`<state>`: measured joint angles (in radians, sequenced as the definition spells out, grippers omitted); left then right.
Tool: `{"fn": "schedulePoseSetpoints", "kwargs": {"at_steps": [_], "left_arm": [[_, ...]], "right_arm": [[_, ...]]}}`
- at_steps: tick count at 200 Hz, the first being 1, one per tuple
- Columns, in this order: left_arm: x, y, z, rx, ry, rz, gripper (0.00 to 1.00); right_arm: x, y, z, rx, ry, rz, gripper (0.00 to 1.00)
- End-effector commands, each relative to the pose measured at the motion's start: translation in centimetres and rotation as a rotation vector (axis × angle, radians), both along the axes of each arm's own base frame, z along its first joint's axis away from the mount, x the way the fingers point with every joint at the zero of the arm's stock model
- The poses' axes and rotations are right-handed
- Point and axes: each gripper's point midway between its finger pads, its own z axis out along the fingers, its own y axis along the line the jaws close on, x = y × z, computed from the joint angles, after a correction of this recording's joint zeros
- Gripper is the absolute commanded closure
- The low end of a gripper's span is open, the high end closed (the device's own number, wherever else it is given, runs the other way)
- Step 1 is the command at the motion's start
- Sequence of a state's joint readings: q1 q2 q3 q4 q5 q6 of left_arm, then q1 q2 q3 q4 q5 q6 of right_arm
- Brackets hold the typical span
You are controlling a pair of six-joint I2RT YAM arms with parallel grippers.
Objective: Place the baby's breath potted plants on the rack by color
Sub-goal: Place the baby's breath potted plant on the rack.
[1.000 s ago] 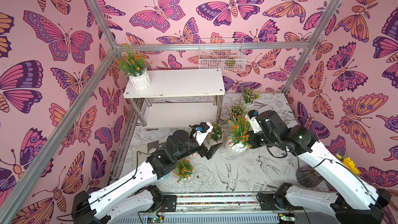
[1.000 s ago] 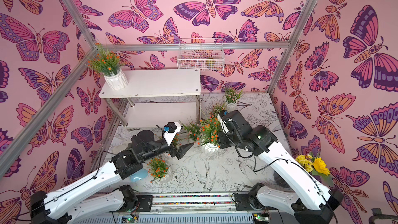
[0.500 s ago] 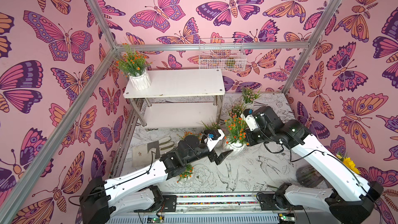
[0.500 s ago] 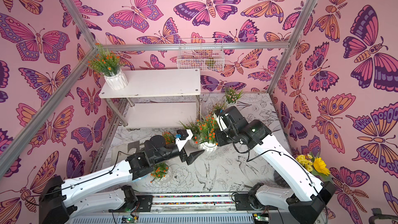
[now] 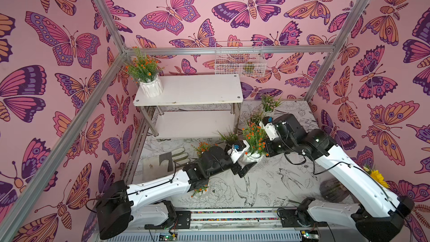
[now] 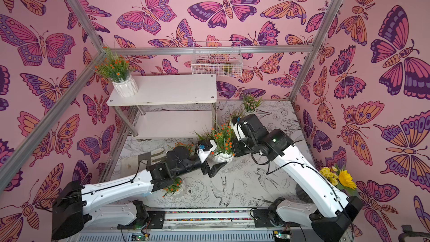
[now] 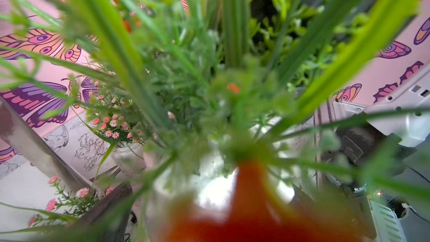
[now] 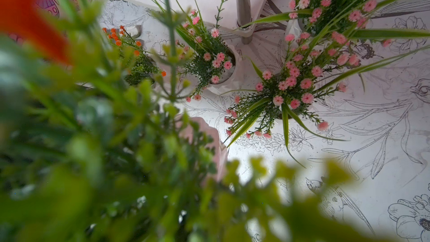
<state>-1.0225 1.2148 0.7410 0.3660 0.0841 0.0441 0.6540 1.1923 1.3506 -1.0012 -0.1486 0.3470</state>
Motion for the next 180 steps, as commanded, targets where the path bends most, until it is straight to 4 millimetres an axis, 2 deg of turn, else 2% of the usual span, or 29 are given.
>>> {"fn": "schedulePoseSetpoints", "kwargs": {"at_steps": [1,23,25,29,73,110,131,134,136,139,156,180], "left_arm": [[0.5,-0.8,1.0,-0.027,-0.009,0.015,0.0],[0.6,-1.2,1.2,-0.032,-0.007,0.016,0.0],[0.8,-1.6,0.1,-0.008,0.007,0.016,0.0],[0.9,-1.8,-0.3,0.001,0.012,0.018,0.0],[1.2,-2.1,-0.8,0.005,0.018,0.03,0.0],[1.5,-1.2,-0.4,-0.01,-0.003,0.07,0.19],[1.9,-0.5,-0.4,-0.014,-0.01,0.108,0.3],[2.0,-0.5,-0.5,-0.014,-0.009,0.112,0.3],[1.8,-0.1,0.6,-0.038,-0.021,0.114,0.3],[1.7,0.0,1.0,-0.047,-0.028,0.116,0.31],[1.8,0.4,1.5,-0.059,-0.036,0.13,0.33],[2.0,0.8,2.0,-0.066,-0.047,0.153,0.33]], "right_arm": [[0.9,1.4,3.1,0.102,-0.07,0.018,1.0],[0.8,1.6,3.2,0.109,-0.07,0.022,1.0],[0.8,1.6,3.2,0.11,-0.069,0.025,1.0],[0.8,1.6,3.2,0.113,-0.068,0.024,1.0],[0.7,1.6,3.2,0.115,-0.066,0.025,1.0],[0.9,1.4,2.7,0.099,-0.064,0.011,1.0],[1.0,1.3,2.3,0.104,-0.062,0.004,0.92],[1.0,1.3,2.4,0.106,-0.065,0.004,0.91],[1.0,1.3,2.4,0.106,-0.065,0.003,0.9],[1.0,1.2,2.4,0.107,-0.067,0.001,0.89],[1.1,1.1,2.5,0.114,-0.074,-0.007,0.82],[1.2,0.5,2.7,0.113,-0.085,-0.025,0.77]]}}
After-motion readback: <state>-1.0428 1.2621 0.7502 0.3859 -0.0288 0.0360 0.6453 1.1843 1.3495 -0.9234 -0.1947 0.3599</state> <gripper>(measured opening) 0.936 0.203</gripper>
